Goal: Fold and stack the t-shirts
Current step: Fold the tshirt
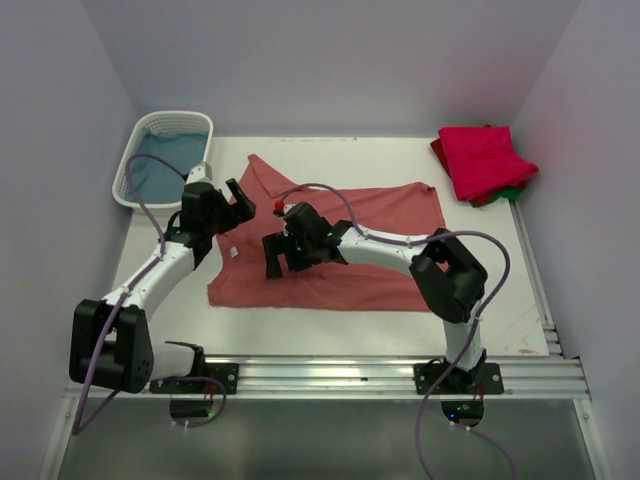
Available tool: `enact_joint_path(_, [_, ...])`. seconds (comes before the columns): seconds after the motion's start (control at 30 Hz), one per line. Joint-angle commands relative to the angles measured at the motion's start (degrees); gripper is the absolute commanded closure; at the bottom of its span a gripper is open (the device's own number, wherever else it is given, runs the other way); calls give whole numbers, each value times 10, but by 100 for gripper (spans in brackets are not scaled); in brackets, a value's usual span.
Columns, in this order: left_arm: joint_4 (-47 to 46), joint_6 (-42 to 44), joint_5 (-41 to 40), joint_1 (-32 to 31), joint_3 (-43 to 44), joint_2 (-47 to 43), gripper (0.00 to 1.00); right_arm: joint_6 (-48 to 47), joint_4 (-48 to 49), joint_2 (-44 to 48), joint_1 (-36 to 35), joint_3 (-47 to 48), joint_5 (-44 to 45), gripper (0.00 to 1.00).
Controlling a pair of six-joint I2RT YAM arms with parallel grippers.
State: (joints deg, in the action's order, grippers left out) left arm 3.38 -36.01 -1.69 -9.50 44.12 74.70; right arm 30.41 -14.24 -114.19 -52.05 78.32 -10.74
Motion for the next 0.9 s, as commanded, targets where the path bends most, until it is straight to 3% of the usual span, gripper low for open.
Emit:
enact_joint_path(0.0, [-57, 22, -4, 2, 55, 21, 0, -47, -22, 84, 21, 16, 57, 1])
enact_joint_path(0.17, [-36, 30, 2, 3, 191, 169, 3, -70, -54, 138, 69, 16, 74, 1])
enact_joint_path(0.27, [6, 53, -9, 4, 307, 278, 13, -74, -61, 174, 92, -10, 70, 1])
enact_joint_path(0.4, [97, 79, -27, 9, 514, 429, 33, -85, -67, 223, 94, -55, 82, 1])
enact_joint_path(0.6, [162, 103, -40, 17, 709, 569, 41, -85, -68, 285, 96, -113, 96, 1])
enact_joint_path(0.7, [183, 100, -43, 22, 761, 616, 43, -84, -73, 299, 100, -134, 102, 2])
enact_joint_path(0.87, [185, 87, -69, 26, 771, 647, 42, -74, -77, 319, 107, -160, 104, 1])
